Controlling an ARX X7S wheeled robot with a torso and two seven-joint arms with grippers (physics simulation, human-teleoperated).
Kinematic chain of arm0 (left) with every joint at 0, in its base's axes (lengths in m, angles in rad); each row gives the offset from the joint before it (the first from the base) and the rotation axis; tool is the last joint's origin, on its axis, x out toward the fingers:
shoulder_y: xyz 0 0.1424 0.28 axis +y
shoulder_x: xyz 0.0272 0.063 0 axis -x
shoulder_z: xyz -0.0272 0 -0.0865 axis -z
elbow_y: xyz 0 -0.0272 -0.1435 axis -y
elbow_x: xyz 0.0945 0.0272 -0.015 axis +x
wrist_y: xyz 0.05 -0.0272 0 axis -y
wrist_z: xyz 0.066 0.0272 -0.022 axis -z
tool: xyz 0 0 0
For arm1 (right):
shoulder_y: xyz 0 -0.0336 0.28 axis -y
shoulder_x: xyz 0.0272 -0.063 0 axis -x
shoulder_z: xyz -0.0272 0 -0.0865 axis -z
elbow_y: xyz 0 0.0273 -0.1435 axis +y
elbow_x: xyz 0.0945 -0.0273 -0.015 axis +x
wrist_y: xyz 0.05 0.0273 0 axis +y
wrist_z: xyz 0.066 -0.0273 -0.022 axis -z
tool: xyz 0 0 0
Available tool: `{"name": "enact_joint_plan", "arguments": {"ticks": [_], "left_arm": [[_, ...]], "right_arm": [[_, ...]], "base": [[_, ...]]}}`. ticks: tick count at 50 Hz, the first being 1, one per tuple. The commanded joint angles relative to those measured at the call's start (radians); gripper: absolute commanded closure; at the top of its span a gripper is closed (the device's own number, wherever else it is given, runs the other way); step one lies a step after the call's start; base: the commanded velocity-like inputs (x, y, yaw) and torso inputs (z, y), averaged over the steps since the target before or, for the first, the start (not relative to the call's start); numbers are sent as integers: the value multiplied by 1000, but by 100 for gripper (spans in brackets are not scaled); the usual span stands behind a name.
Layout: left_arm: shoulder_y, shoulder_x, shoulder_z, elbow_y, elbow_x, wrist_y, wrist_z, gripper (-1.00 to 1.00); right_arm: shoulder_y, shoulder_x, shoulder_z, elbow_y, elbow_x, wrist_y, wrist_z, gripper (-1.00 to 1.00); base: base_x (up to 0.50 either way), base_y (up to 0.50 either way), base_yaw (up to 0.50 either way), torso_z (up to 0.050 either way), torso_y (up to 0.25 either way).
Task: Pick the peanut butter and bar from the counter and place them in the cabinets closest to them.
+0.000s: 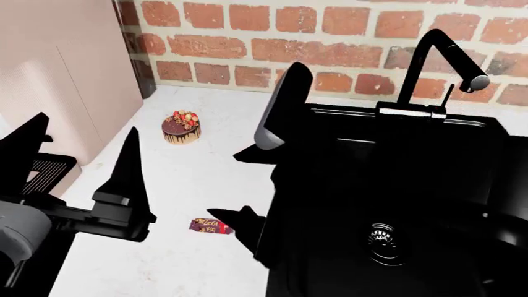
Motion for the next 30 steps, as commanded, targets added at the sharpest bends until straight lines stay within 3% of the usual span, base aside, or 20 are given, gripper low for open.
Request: {"name": "enact_joint_plan", "arguments": {"ticks": [1,30], "left_arm": [[-2,0,5,1,2,0,-1,-100],[9,0,12,-8,14,14,2,-100]], "right_arm": [[-5,-13,-71,32,-54,-32,-29,-100],[11,-68,-227,178,-198,-123,-92,-100]], "base": [[0,0,0,0,0],[0,0,0,0,0]]}}
